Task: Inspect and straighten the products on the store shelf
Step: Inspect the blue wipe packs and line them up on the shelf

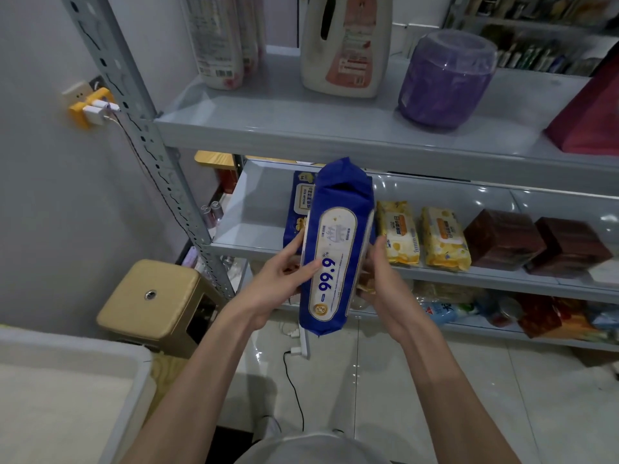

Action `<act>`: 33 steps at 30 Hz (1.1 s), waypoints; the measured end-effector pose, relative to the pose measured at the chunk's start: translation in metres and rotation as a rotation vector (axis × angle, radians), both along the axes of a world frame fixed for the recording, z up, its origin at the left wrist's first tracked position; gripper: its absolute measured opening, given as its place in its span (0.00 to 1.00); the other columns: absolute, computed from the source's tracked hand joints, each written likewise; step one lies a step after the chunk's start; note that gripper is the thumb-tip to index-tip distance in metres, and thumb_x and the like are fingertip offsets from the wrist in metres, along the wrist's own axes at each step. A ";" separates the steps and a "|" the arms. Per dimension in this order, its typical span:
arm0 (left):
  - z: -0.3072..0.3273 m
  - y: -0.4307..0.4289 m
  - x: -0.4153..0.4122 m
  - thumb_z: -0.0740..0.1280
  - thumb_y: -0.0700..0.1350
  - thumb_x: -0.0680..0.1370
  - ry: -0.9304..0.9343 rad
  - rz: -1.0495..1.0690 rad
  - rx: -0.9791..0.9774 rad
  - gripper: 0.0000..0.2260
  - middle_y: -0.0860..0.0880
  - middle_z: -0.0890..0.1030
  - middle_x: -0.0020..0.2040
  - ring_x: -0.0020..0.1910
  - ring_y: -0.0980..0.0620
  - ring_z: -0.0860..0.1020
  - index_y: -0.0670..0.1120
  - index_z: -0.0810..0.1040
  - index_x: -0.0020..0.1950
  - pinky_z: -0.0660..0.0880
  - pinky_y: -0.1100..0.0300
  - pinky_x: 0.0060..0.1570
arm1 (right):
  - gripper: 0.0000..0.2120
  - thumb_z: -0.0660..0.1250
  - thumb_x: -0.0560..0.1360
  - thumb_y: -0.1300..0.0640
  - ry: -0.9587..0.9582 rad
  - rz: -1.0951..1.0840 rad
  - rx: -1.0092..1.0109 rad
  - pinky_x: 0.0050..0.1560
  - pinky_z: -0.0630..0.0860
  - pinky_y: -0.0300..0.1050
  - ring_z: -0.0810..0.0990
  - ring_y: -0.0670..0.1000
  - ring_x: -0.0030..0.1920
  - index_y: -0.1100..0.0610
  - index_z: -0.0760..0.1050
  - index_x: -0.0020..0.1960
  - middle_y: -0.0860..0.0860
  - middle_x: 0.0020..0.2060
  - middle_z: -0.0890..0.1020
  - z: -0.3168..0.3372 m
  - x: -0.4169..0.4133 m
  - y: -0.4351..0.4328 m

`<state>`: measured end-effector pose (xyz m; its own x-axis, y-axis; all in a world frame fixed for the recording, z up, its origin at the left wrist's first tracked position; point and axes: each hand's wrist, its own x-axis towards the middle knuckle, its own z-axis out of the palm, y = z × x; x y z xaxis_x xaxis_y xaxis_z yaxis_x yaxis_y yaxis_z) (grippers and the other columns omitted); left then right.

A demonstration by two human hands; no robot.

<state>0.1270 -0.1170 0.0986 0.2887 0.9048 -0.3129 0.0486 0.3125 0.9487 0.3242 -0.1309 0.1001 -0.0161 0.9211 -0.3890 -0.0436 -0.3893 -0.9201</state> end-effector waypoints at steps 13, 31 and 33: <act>0.005 0.003 0.003 0.63 0.67 0.79 -0.038 0.116 -0.039 0.20 0.55 0.85 0.56 0.56 0.54 0.83 0.58 0.73 0.65 0.76 0.54 0.56 | 0.30 0.58 0.72 0.29 0.061 0.047 0.046 0.61 0.76 0.48 0.83 0.44 0.58 0.43 0.78 0.67 0.43 0.55 0.87 0.008 0.005 -0.004; 0.013 0.004 -0.011 0.73 0.59 0.75 -0.231 0.031 0.136 0.28 0.56 0.75 0.72 0.70 0.51 0.76 0.63 0.70 0.75 0.80 0.54 0.58 | 0.36 0.74 0.72 0.48 0.376 0.016 0.186 0.72 0.70 0.63 0.76 0.59 0.71 0.47 0.67 0.78 0.52 0.71 0.78 -0.005 0.016 -0.009; 0.012 0.004 -0.015 0.77 0.63 0.70 -0.253 -0.007 0.150 0.36 0.58 0.73 0.74 0.73 0.52 0.72 0.63 0.69 0.76 0.78 0.50 0.63 | 0.37 0.80 0.70 0.48 0.397 0.058 0.197 0.72 0.70 0.63 0.76 0.59 0.72 0.45 0.71 0.76 0.52 0.73 0.76 -0.006 0.020 -0.009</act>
<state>0.1123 -0.1135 0.1107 0.3468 0.9333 -0.0929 -0.1938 0.1682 0.9665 0.3442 -0.1399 0.0941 -0.1830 0.9702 -0.1591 -0.3918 -0.2204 -0.8932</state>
